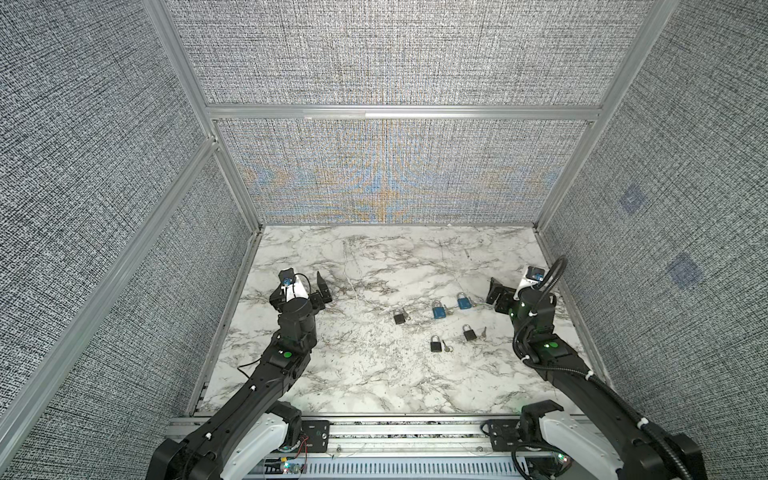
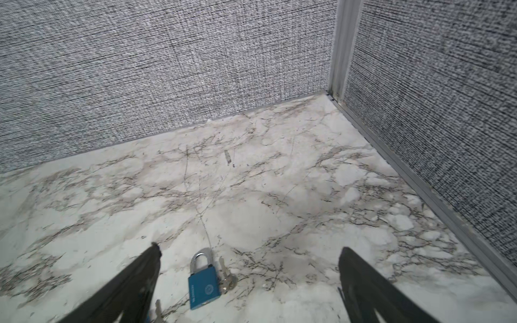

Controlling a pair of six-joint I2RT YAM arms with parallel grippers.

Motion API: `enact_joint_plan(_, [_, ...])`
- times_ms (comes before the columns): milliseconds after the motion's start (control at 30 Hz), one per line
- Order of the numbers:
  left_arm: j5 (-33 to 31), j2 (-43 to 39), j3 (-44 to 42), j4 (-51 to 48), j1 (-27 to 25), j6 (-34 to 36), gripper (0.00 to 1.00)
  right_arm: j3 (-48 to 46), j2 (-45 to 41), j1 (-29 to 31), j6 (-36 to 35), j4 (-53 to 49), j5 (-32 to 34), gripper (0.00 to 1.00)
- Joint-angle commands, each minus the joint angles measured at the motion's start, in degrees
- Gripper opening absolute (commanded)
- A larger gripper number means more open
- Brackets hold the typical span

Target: Lock with the key

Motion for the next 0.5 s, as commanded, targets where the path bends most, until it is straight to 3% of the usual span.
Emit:
enact_joint_plan(0, [-5.31, 1.10, -2.53, 8.98, 1.81, 6.90, 0.99, -0.13, 2.35, -1.94, -1.26, 4.78, 2.52, 0.99])
enact_joint_plan(200, [-0.56, 5.95, -6.51, 15.92, 7.94, 10.83, 0.99, -4.33, 6.04, -4.79, -7.53, 15.02, 6.73, 0.99])
enact_joint_plan(300, [3.04, 11.00, -9.86, 24.93, 11.57, 11.36, 0.99, -7.80, 8.29, -6.13, -8.54, 21.51, 6.48, 0.99])
enact_joint_plan(467, [12.90, 16.46, -12.56, 33.39, 13.66, 11.82, 0.99, -9.34, 11.87, -6.39, -11.87, 27.91, 5.66, 0.99])
